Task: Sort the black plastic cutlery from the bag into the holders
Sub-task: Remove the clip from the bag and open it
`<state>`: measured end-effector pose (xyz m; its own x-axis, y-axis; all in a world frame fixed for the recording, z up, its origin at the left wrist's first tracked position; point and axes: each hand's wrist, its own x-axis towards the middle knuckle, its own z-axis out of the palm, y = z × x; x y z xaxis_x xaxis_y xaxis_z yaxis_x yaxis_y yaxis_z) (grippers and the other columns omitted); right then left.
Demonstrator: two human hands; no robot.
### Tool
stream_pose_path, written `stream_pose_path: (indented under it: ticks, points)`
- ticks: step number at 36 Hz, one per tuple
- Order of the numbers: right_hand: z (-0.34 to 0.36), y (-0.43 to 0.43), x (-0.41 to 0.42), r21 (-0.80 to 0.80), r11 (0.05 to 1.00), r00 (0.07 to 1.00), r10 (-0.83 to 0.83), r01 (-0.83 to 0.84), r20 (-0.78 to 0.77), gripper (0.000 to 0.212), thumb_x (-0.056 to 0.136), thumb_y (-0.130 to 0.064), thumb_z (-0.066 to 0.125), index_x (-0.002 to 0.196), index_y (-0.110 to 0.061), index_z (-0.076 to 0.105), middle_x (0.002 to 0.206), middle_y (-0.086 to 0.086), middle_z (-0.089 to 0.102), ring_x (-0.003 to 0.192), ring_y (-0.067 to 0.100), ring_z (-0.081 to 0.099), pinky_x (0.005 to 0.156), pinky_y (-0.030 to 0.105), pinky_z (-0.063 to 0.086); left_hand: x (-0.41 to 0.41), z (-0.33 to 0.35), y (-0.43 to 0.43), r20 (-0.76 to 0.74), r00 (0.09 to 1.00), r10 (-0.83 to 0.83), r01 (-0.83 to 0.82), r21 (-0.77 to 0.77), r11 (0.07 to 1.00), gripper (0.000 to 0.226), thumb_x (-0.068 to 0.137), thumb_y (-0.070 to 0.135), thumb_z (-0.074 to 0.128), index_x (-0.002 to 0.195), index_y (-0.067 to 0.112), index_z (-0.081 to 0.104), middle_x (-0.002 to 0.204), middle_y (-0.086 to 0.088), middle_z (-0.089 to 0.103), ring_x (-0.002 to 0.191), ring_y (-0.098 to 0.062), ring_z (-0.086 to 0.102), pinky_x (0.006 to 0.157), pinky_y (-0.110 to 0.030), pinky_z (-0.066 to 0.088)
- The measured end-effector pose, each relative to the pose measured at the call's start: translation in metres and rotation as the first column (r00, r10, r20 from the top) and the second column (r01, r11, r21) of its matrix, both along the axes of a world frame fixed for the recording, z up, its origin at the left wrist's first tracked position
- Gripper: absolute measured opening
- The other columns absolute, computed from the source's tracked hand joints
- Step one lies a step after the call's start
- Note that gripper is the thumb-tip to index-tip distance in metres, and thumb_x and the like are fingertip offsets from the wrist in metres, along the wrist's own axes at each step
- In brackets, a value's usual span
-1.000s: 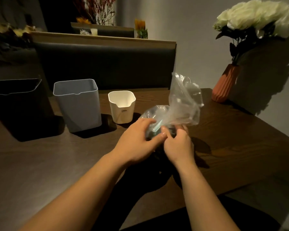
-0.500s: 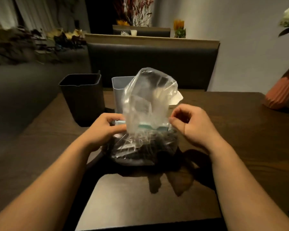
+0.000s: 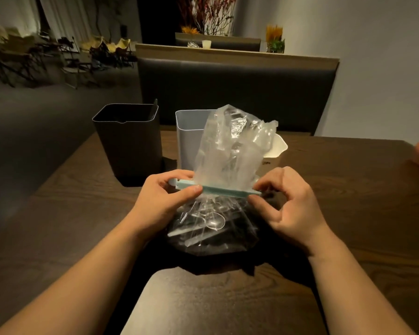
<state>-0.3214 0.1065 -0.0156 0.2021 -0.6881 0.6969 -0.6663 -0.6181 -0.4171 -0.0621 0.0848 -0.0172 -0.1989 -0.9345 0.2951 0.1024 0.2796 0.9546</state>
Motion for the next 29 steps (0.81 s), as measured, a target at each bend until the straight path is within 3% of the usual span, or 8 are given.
stream_pose_path:
  ticks: [3, 6, 8, 10, 14, 19, 24, 29]
  points:
    - [0.002, -0.001, 0.005, 0.005, 0.996, 0.995, -0.091, 0.091, -0.051, 0.036, 0.082, -0.045, 0.068, 0.085, -0.01, 0.07, 0.09, 0.0, 0.066, 0.086, 0.023, 0.058, 0.075, 0.043, 0.051, 0.0, -0.006, -0.006, 0.035, 0.994, 0.108, -0.104, -0.11, 0.989, 0.017, 0.069, 0.013, 0.089, 0.078, 0.018, 0.076, 0.104, -0.004, 0.075, 0.092, -0.017, 0.072, 0.079, -0.03, 0.057]
    - [0.0, -0.002, 0.005, 0.162, 0.985, 0.998, -0.066, 0.068, -0.015, 0.026, 0.083, -0.044, 0.073, 0.088, -0.019, 0.074, 0.095, -0.001, 0.069, 0.094, 0.027, 0.061, 0.082, 0.044, 0.052, 0.004, -0.01, -0.011, 0.157, 0.932, 0.326, -0.268, -0.304, 0.914, 0.029, 0.064, 0.035, 0.088, 0.081, 0.017, 0.072, 0.101, 0.0, 0.069, 0.097, -0.016, 0.068, 0.085, -0.03, 0.056]
    - [-0.002, -0.002, 0.004, 0.202, 0.979, 1.0, -0.02, 0.016, 0.015, 0.025, 0.086, -0.048, 0.069, 0.099, -0.028, 0.076, 0.107, -0.004, 0.071, 0.102, 0.027, 0.062, 0.088, 0.047, 0.052, 0.007, -0.008, -0.009, 0.231, 0.88, 0.414, -0.287, -0.435, 0.853, 0.038, 0.067, 0.046, 0.081, 0.081, 0.013, 0.069, 0.096, 0.001, 0.064, 0.091, -0.014, 0.063, 0.079, -0.024, 0.054]
    - [-0.004, -0.002, 0.005, 0.134, 0.991, 1.0, -0.005, 0.001, 0.029, 0.036, 0.088, -0.053, 0.062, 0.105, -0.024, 0.076, 0.112, 0.0, 0.071, 0.105, 0.029, 0.062, 0.09, 0.049, 0.052, 0.011, -0.006, -0.007, 0.261, 0.857, 0.444, -0.261, -0.523, 0.811, 0.04, 0.075, 0.046, 0.076, 0.079, 0.008, 0.064, 0.087, -0.002, 0.061, 0.081, -0.019, 0.06, 0.071, -0.033, 0.053]
    - [-0.003, -0.002, 0.011, -0.013, 0.999, 0.999, -0.046, 0.046, 0.021, 0.059, 0.091, -0.062, 0.053, 0.082, -0.007, 0.073, 0.086, 0.006, 0.069, 0.082, 0.028, 0.062, 0.074, 0.049, 0.053, 0.013, 0.0, -0.002, 0.254, 0.867, 0.428, -0.258, -0.507, 0.823, 0.039, 0.08, 0.048, 0.073, 0.077, 0.01, 0.063, 0.077, -0.001, 0.062, 0.073, -0.02, 0.061, 0.066, -0.045, 0.054]
    - [-0.003, 0.0, 0.015, -0.122, 0.992, 0.996, -0.031, 0.042, 0.087, 0.062, 0.094, -0.063, 0.05, 0.072, -0.007, 0.067, 0.079, 0.003, 0.064, 0.079, 0.021, 0.055, 0.075, 0.04, 0.046, 0.006, 0.006, 0.008, 0.159, 0.891, 0.424, -0.29, -0.519, 0.804, 0.037, 0.081, 0.044, 0.075, 0.075, 0.011, 0.06, 0.081, -0.003, 0.064, 0.076, -0.024, 0.062, 0.065, -0.047, 0.054]
    - [0.0, 0.003, 0.02, -0.164, 0.984, 0.99, -0.051, 0.073, 0.131, 0.056, 0.091, -0.058, 0.057, 0.079, -0.004, 0.067, 0.086, 0.007, 0.064, 0.085, 0.022, 0.055, 0.074, 0.043, 0.048, 0.003, 0.009, 0.011, 0.112, 0.885, 0.451, -0.32, -0.558, 0.766, 0.036, 0.082, 0.037, 0.076, 0.074, 0.011, 0.053, 0.084, -0.006, 0.061, 0.077, -0.025, 0.061, 0.064, -0.043, 0.053]
    - [0.001, 0.006, 0.02, -0.193, 0.977, 0.986, -0.055, 0.086, 0.16, 0.022, 0.087, -0.042, 0.065, 0.086, -0.02, 0.061, 0.085, -0.011, 0.051, 0.078, 0.013, 0.051, 0.066, 0.034, 0.046, 0.002, 0.011, 0.012, 0.086, 0.865, 0.495, -0.321, -0.663, 0.676, 0.036, 0.081, 0.034, 0.078, 0.077, 0.003, 0.06, 0.093, -0.009, 0.061, 0.085, -0.022, 0.061, 0.069, -0.031, 0.052]
